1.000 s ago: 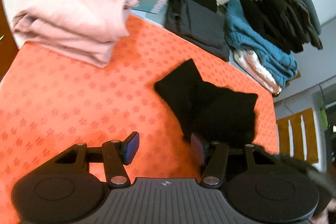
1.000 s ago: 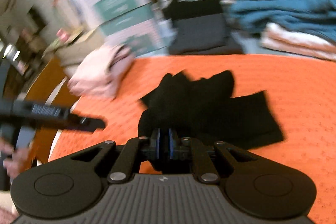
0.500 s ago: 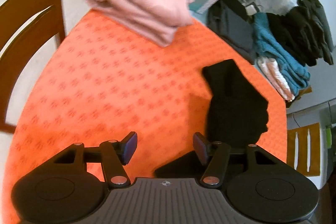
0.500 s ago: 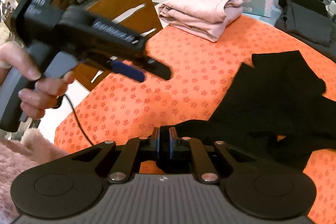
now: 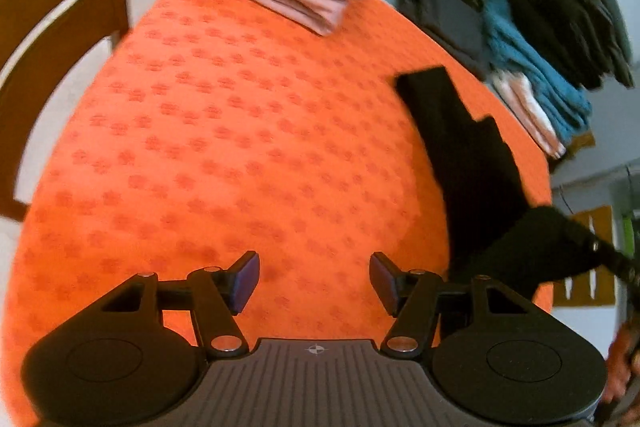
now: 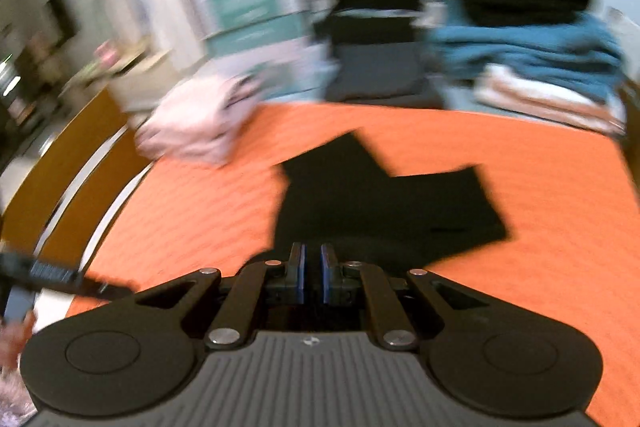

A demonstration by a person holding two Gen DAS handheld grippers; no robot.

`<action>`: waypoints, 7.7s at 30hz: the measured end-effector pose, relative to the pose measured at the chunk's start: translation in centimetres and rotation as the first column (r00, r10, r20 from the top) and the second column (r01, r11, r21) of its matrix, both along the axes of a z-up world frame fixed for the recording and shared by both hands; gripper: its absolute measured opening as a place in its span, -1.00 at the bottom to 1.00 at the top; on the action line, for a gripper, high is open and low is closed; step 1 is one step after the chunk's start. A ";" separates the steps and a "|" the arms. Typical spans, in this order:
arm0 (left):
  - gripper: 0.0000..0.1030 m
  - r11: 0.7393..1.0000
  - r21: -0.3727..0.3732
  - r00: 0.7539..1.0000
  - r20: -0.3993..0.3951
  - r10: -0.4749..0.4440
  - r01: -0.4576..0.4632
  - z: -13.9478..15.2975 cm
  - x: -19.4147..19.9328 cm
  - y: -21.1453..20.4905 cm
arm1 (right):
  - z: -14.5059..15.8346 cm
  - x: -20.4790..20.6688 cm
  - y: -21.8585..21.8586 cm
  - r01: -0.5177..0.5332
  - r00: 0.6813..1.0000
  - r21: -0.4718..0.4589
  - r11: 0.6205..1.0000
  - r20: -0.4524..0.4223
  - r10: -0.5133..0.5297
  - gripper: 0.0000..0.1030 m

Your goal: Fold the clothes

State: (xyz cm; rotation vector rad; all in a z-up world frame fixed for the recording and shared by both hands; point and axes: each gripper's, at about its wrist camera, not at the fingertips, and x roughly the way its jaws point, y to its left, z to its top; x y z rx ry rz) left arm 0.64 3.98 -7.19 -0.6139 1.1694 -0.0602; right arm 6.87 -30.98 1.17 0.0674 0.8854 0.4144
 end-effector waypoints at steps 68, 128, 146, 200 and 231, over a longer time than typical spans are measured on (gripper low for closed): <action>-0.86 0.937 0.347 0.999 0.050 0.017 -0.033 3.5 -2.3 8.7 | -4.7 -6.6 -1.3 0.082 0.988 -0.042 0.996 -0.128 -0.087 -0.64; -0.22 0.983 0.116 0.990 0.000 0.141 -0.140 -2.6 -3.6 6.9 | -3.8 -7.7 -7.1 0.155 0.974 -0.212 0.965 -0.132 -0.186 -0.55; -0.81 0.957 0.214 0.965 0.213 0.151 -0.197 5.1 -9.2 7.2 | -4.2 -5.5 4.2 -0.174 0.977 -0.156 0.972 -0.153 0.150 -0.07; -0.81 0.815 0.184 0.819 0.313 0.481 -0.549 3.6 -21.8 7.6 | 2.1 0.4 24.5 -0.670 0.740 -0.072 0.739 0.026 0.673 -0.97; -0.79 0.838 0.117 0.846 0.069 0.528 -0.533 -1.1 -24.0 8.4 | -2.1 -0.7 24.6 -0.750 0.662 -0.196 0.632 -0.223 0.716 -0.55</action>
